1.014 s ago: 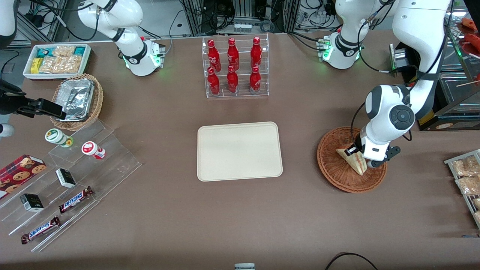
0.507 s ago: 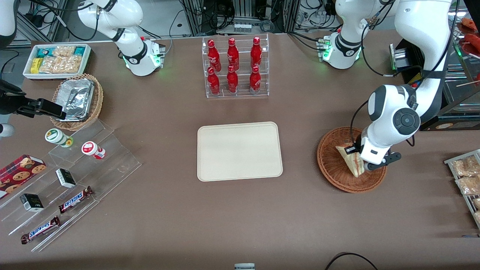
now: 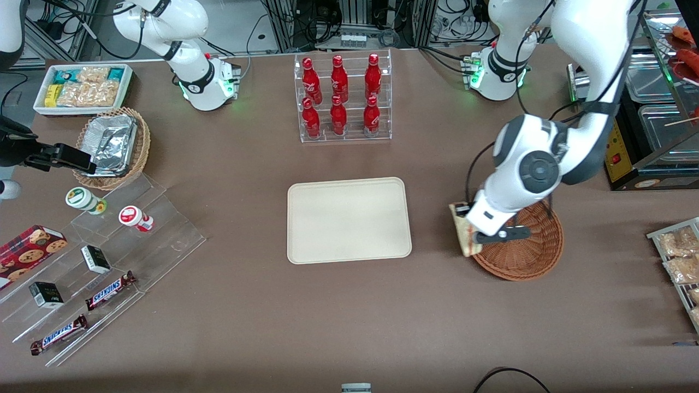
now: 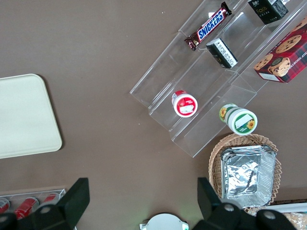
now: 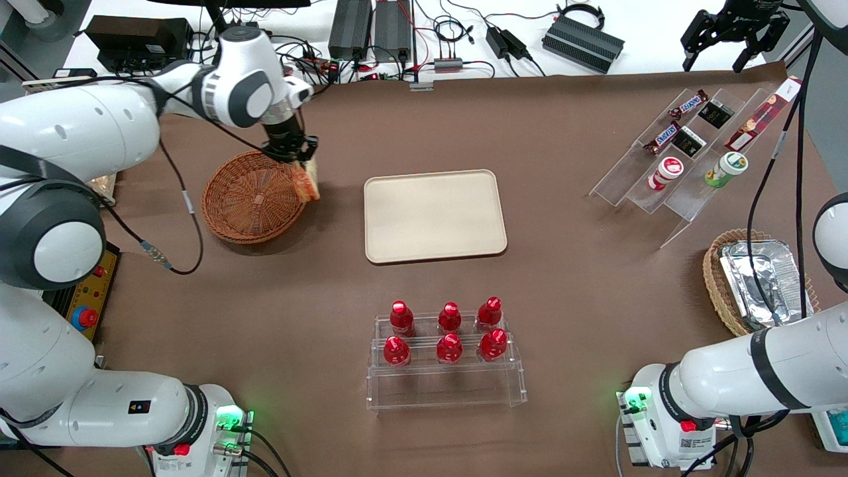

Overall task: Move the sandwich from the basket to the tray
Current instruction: 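Lift the sandwich and carry it with the left gripper over the cream tray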

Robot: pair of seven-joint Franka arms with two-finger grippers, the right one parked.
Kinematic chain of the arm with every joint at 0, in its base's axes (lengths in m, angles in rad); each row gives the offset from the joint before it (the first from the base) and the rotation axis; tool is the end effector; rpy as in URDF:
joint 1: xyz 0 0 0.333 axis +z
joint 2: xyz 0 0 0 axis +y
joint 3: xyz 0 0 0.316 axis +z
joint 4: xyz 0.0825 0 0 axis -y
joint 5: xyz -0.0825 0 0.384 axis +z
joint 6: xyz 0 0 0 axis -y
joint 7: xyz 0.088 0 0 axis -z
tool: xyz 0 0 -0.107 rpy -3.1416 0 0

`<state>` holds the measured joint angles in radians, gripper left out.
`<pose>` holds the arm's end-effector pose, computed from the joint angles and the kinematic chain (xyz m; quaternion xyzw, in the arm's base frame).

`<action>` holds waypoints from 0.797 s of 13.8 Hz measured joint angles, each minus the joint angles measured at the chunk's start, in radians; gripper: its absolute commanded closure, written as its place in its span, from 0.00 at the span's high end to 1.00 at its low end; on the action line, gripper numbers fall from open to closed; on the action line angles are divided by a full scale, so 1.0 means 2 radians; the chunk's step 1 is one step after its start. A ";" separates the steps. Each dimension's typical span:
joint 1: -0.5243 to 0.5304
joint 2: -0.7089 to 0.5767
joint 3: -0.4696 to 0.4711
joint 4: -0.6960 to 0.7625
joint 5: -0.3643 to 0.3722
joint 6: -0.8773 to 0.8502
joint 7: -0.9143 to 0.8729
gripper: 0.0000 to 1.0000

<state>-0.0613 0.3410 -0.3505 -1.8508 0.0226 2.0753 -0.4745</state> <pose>0.5723 -0.2349 0.3421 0.9972 0.0319 -0.0638 0.0232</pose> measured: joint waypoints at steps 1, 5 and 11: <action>-0.007 0.010 -0.010 0.010 0.000 0.000 -0.004 0.00; -0.082 0.059 -0.019 0.066 0.013 0.000 -0.087 0.00; -0.174 0.147 -0.019 0.154 0.041 0.000 -0.207 0.00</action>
<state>-0.4085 0.6354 -0.3877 -1.5424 0.1055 2.0752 -0.8884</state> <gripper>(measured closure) 0.855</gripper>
